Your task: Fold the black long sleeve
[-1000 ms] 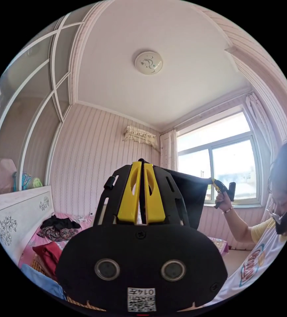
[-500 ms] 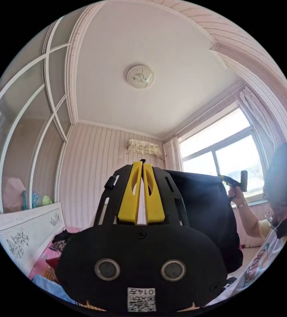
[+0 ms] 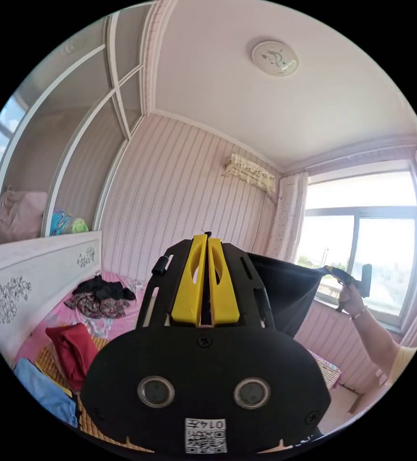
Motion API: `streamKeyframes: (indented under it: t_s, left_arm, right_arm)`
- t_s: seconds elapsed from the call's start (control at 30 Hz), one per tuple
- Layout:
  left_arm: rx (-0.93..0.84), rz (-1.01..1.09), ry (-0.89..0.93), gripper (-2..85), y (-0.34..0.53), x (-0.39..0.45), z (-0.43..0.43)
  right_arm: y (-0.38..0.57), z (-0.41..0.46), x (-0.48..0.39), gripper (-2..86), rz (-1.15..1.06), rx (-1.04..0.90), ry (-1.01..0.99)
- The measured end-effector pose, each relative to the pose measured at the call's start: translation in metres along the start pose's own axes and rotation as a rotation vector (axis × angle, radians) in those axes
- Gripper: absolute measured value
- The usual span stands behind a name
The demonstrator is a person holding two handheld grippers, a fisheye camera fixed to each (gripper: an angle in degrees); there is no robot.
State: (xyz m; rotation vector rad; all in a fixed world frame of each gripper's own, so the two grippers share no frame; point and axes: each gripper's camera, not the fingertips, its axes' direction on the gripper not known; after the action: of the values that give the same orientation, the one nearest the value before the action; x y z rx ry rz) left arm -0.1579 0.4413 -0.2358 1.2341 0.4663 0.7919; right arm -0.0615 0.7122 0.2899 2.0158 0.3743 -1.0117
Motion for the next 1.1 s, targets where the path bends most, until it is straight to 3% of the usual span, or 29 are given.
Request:
streamKeyframes:
  t_s: [0.13, 0.3, 0.4, 0.57, 0.8, 1.1]
  left_arm:
    - [-0.02, 0.091, 0.02, -1.0, 0.007, 0.005, 0.013]
    - [-0.277, 0.076, 0.037, -1.0, 0.121, -0.037, 0.05]
    - [-0.508, 0.037, 0.011, -1.0, 0.22, -0.067, 0.074]
    - [-0.823, -0.123, -0.003, -1.0, 0.377, -0.105, 0.094]
    - [-1.206, -0.44, -0.067, -1.0, 0.528, -0.154, 0.101]
    - [-1.224, -0.506, -0.119, 1.6, 0.548, -0.188, 0.113]
  right_arm:
    - [0.013, 0.001, 0.0, 0.3, -0.104, 0.032, 0.043]
    - [0.139, 0.031, 0.042, 0.4, -0.071, -0.178, 0.096]
    - [0.252, 0.061, 0.082, 0.5, 0.053, -0.387, 0.121]
    - [0.457, 0.087, 0.145, 0.6, 0.444, -0.712, 0.157]
    - [0.599, 0.075, 0.164, 1.3, 0.692, -0.989, 0.255]
    - [0.626, 0.076, 0.139, 9.0, 0.575, -1.062, 0.344]
